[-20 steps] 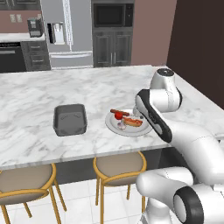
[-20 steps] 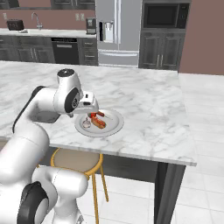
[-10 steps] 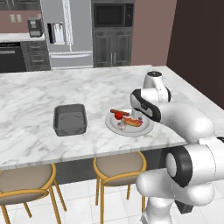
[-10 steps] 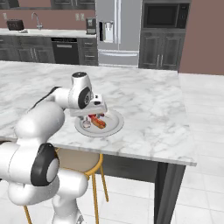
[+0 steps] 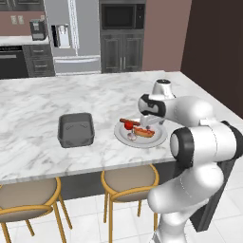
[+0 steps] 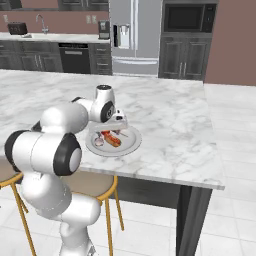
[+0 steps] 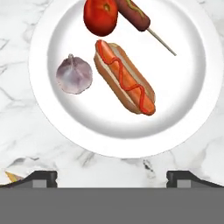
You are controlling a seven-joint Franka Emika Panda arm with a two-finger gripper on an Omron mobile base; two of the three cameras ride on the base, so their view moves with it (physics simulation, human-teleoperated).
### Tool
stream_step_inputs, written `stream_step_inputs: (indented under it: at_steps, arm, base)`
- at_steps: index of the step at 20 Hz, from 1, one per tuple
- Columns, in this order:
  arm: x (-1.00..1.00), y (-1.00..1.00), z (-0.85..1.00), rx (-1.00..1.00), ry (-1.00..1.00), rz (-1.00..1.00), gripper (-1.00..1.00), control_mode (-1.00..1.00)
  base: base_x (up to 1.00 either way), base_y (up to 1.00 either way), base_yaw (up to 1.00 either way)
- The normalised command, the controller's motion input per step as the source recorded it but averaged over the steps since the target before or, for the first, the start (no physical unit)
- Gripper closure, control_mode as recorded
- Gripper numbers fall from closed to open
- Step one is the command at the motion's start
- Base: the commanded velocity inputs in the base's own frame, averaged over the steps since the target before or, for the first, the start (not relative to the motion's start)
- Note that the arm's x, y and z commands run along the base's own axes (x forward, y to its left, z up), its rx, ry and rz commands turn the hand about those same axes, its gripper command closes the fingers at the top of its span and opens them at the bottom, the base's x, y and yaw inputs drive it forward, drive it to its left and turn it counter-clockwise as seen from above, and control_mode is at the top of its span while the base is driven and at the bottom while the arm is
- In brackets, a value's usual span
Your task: Place one cooked food and one vegetable from the large plate to each tupperware container.
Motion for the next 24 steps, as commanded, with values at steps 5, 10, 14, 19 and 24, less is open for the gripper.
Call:
stream_step_inputs:
  at_steps: [5, 10, 14, 19, 24]
  arm:
    - [0.32, -0.04, -0.49, 0.00, 0.00, 0.00, -1.00, -1.00]
    - [0.26, -0.09, -0.45, 0.00, 0.00, 0.00, -1.00, -1.00]
    - [0.44, -0.05, -0.18, -0.01, -0.03, 0.03, -1.00, -1.00]
    - [0.37, 0.00, -0.26, 0.00, 0.00, 0.02, -1.00, -1.00]
    - [0.23, 0.00, -0.28, 0.00, 0.04, 0.04, -1.00, -1.00]
  base:
    - [0.00, 0.00, 0.00]
    - [0.00, 0.00, 0.00]
    - [0.00, 0.00, 0.00]
    - [0.00, 0.00, 0.00]
    - [0.00, 0.00, 0.00]
